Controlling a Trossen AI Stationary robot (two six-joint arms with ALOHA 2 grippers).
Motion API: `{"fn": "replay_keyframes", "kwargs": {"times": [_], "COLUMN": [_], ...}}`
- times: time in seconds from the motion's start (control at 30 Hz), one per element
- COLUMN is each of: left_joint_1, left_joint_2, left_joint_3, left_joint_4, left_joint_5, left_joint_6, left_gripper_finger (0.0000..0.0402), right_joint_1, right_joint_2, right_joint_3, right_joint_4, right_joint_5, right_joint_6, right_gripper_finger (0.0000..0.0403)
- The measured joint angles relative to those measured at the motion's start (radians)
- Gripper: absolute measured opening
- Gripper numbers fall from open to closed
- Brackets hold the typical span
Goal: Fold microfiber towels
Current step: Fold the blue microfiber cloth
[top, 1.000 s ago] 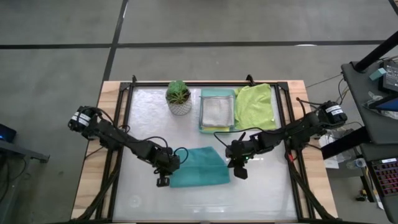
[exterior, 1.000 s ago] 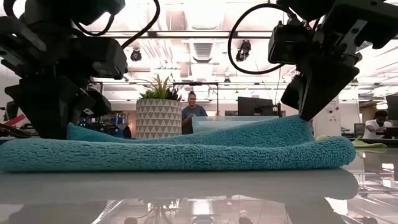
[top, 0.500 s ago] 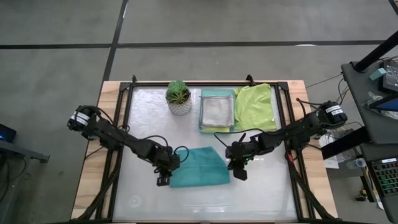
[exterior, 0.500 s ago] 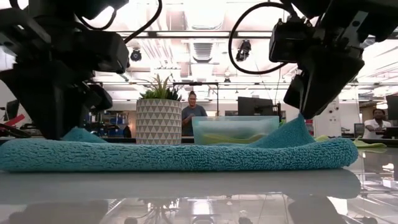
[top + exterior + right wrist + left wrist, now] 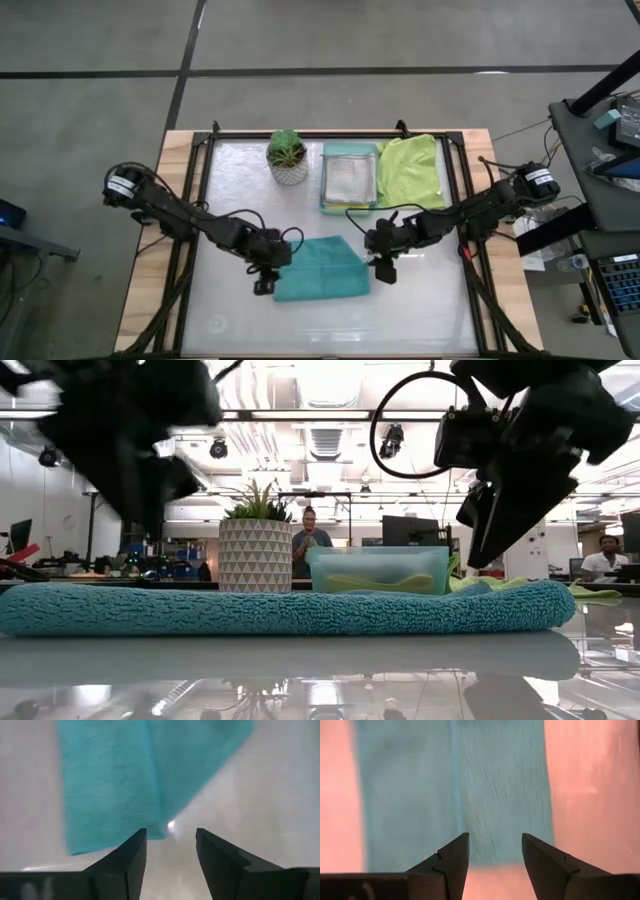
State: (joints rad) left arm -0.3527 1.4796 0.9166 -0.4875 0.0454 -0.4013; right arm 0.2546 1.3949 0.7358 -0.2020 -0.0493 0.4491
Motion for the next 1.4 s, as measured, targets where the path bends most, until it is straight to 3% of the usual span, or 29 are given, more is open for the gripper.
{"fn": "replay_keyframes", "kwargs": {"times": [0.17,0.37,0.6,0.77,0.97,1.17,1.4], "left_joint_1": [0.010,0.071,0.105,0.143,0.174,0.180,0.183], "left_joint_2": [0.018,0.122,0.276,0.366,0.409,0.446,0.491], "left_joint_3": [-0.020,-0.042,-0.029,-0.016,-0.009,-0.012,-0.011], "left_joint_4": [0.284,0.563,0.660,0.767,0.780,0.848,0.947], "left_joint_5": [-0.197,-0.244,-0.370,-0.377,-0.376,-0.312,-0.287], "left_joint_6": [0.151,0.200,0.199,0.198,0.174,0.190,0.206], "left_gripper_finger": [0.0166,0.0166,0.0166,0.0166,0.0161,0.0109,0.0018], "right_joint_1": [0.000,0.000,0.000,0.000,0.000,0.000,0.000], "right_joint_2": [0.004,0.009,0.013,0.014,0.014,0.014,0.014], "right_joint_3": [-0.019,-0.057,-0.111,-0.113,-0.113,-0.113,-0.115], "right_joint_4": [0.012,0.057,0.196,0.217,0.254,0.267,0.292], "right_joint_5": [0.132,0.157,0.157,0.157,0.157,0.157,0.158], "right_joint_6": [-0.024,-0.033,-0.035,-0.038,-0.050,-0.057,-0.055], "right_gripper_finger": [0.0155,0.0144,0.0137,0.0139,0.0135,0.0134,0.0139]}}
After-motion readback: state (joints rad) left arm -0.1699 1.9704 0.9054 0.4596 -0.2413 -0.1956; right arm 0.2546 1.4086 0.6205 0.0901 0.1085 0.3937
